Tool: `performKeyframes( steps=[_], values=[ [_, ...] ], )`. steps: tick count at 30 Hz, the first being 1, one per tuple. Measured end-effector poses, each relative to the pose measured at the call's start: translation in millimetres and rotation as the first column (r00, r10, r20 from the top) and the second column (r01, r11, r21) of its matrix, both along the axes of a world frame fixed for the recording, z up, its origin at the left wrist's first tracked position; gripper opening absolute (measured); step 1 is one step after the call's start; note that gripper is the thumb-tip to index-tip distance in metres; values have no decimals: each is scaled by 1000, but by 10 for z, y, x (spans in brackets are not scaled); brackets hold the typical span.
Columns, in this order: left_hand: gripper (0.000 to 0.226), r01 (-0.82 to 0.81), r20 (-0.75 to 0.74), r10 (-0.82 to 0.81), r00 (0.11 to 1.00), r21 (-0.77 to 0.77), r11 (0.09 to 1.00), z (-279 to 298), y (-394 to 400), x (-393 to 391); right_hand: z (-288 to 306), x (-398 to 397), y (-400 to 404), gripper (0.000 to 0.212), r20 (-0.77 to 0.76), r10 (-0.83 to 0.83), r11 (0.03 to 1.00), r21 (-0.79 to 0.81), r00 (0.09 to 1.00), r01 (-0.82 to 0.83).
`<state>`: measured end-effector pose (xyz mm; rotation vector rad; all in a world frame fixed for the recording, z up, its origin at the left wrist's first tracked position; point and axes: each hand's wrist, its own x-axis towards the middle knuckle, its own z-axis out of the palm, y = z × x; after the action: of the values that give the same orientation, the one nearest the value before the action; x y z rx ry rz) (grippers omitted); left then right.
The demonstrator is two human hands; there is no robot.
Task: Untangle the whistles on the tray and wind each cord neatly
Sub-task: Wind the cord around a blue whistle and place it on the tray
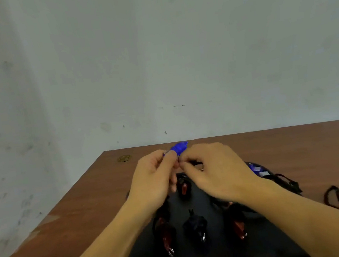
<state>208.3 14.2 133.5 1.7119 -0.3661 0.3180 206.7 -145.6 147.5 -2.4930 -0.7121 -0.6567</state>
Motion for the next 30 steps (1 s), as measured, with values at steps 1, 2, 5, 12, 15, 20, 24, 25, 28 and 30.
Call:
performKeyframes(
  steps=[1,2,5,12,15,20,24,25,28,30],
  values=[
    [34,-73,100,59,993,144,987,-39,43,21,56,-52,30,20,-4,-11,991,-131,1000,10],
    [34,-138,192,87,978,271,953,-74,84,37,115,-94,41,20,-10,-17,973,-231,1000,15],
    [32,-288,385,64,921,559,777,-119,172,38,313,-184,10,21,6,-16,894,-448,1000,17],
    [33,-282,457,-190,869,772,570,-78,180,-85,746,-207,-174,17,-161,46,879,-463,986,-116],
    [33,-178,466,-287,837,727,663,-78,177,-146,732,-126,-221,10,-277,124,949,-247,953,-195],
    [26,-33,472,-269,839,538,842,-26,186,-188,652,-38,-330,9,-442,314,942,257,840,-217],
    [20,2,470,-245,848,460,888,-35,137,-238,480,45,-335,9,-518,384,861,500,764,-93],
    [19,7,463,-223,858,423,906,-38,132,-244,422,68,-347,10,-536,376,853,519,756,-57],
    [18,17,439,-179,881,348,937,-65,130,-242,218,136,-366,12,-572,405,814,580,713,3],
    [17,42,404,-181,897,330,943,-100,103,-244,105,140,-328,15,-579,448,783,621,681,13]
  ],
)
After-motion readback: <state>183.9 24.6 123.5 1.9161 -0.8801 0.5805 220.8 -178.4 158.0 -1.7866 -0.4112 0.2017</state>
